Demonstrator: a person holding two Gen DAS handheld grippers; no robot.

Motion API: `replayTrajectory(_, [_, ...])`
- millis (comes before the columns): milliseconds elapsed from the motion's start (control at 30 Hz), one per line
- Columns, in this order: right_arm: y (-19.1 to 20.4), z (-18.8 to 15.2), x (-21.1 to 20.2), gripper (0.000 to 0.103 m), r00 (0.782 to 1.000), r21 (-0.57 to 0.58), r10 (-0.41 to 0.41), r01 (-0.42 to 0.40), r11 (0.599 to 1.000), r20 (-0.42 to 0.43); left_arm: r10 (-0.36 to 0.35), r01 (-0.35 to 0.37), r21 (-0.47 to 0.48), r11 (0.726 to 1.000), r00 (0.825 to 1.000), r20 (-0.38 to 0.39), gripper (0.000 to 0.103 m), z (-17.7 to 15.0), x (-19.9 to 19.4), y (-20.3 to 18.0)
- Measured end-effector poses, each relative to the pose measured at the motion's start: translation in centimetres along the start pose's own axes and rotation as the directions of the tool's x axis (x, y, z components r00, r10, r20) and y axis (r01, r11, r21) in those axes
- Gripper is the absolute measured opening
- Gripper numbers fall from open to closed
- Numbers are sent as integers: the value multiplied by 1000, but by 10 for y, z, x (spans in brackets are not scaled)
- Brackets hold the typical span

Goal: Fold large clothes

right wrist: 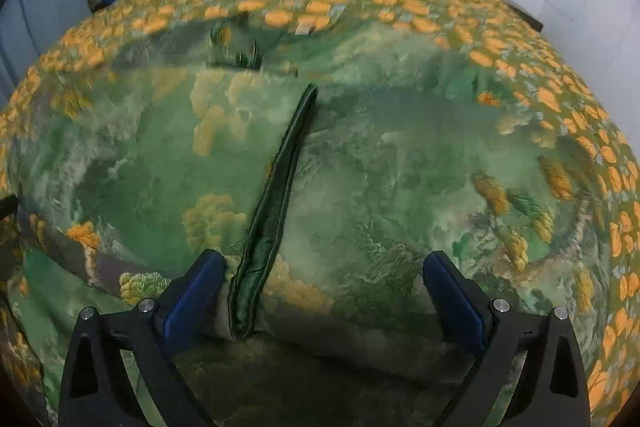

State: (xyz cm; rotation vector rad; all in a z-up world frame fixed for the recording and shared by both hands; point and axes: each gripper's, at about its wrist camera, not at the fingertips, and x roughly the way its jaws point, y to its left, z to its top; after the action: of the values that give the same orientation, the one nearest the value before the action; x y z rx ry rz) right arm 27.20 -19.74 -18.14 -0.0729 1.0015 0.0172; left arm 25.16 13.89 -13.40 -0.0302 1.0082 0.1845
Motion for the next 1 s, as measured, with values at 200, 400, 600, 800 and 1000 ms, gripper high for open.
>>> replayTrajectory(200, [-19,-23,-70,99,994,36,8,-12,999,106,-88,84,52,995,993,80,96,-18,-59,-5])
replayTrajectory(400, [-46,-78,-118,100,989,32,-57,53,998,139,-142,131,143,981,987,71,98,-63,-94,-24])
replayTrajectory(600, [-67,-131,-149,100,985,38,-134,131,991,113,-153,145,161,976,987,40,98,-98,-102,-39])
replayTrajectory(800, [-72,-160,-174,100,970,59,-214,209,976,116,-142,138,140,980,990,18,98,-106,-97,-46])
replayTrajectory(1000, [-74,-167,-176,100,960,94,-246,235,967,133,-93,90,139,986,996,12,98,-112,-86,-45])
